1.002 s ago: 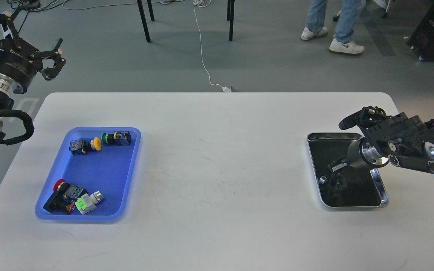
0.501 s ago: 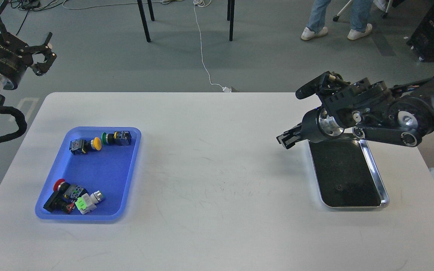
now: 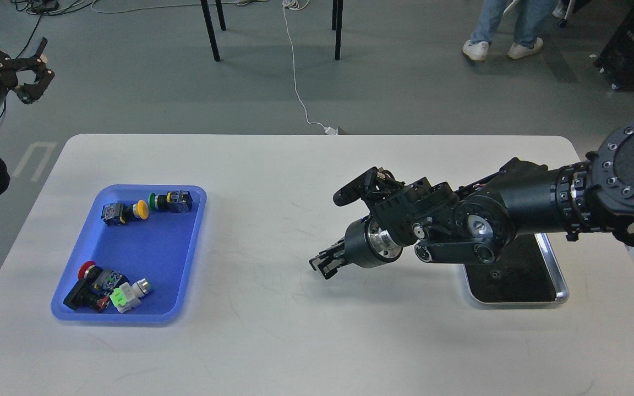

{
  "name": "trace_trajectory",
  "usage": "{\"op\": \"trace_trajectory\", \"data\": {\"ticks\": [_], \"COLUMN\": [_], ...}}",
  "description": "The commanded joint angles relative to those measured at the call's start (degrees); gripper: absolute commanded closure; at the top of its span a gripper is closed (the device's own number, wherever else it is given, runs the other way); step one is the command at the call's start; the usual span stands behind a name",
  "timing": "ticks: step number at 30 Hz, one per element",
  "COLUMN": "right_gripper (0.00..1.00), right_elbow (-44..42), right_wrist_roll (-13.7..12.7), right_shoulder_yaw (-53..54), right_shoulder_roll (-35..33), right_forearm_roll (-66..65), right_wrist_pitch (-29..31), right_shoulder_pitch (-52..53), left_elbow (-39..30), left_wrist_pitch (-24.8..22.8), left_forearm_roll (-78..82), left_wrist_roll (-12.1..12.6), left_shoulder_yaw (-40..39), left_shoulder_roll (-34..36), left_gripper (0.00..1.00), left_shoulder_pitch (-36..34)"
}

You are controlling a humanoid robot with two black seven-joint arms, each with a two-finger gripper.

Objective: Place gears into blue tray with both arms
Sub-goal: 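Lift the black ring and set it on the table between the trays, then withdraw the right arm and reach the left gripper toward the ring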

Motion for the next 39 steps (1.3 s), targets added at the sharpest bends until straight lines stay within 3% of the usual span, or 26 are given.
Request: {"op": "trace_trajectory", "data": {"ticks": [1,8,10,16,21,27,33,39], "right_gripper": [0.78,0.73,0.63,0.48,0.27,0.08,0.06,0.03], "right_elbow": [-1.5,-3.9,-4.4,-4.4,-4.4,-7.4,-6.2,-6.4], "right_wrist_roll": [0.0,0.0,0.0,0.5,1.2,1.1,1.8,4.7], "right_shoulder_yaw": [0.0,2.2,2.4,2.6,4.9,17.3,35.4,57.5], "right_shoulder_roll": [-0.1,0.3,0.3,0.3,-0.6,-12.8,-28.0,-35.1], "right_forearm_roll": [-0.1,-0.1,-0.1,0.1,0.4,2.3,2.7,7.4], "right_wrist_pitch": [-0.4,-0.6,-0.5,-0.5,-0.6,0.0,0.4,0.5], "right_shoulder_pitch": [-2.6,-4.5,-4.5,-4.5,-4.5,-4.8,-11.9,-26.5], "left_elbow": [0.1,0.1,0.0,0.0,0.0,-2.8,-8.8,-16.7], "left_wrist_pitch": [0.0,0.1,0.2,0.2,0.2,0.4,1.0,2.7], "left_forearm_roll": [0.0,0.0,0.0,0.0,0.0,0.2,0.5,17.1], "left_wrist_roll": [0.0,-0.1,-0.1,0.0,0.4,1.0,1.7,1.2], "left_shoulder_yaw": [0.0,0.0,0.0,0.0,0.2,0.4,3.5,8.6], "left_shoulder_roll": [0.3,0.3,0.3,0.3,0.3,1.5,3.5,3.6], "left_gripper": [0.02,0.02,0.02,0.02,0.02,0.02,0.02,0.02], "left_shoulder_pitch": [0.2,0.2,0.2,0.2,0.1,0.2,-0.4,-6.3]}}
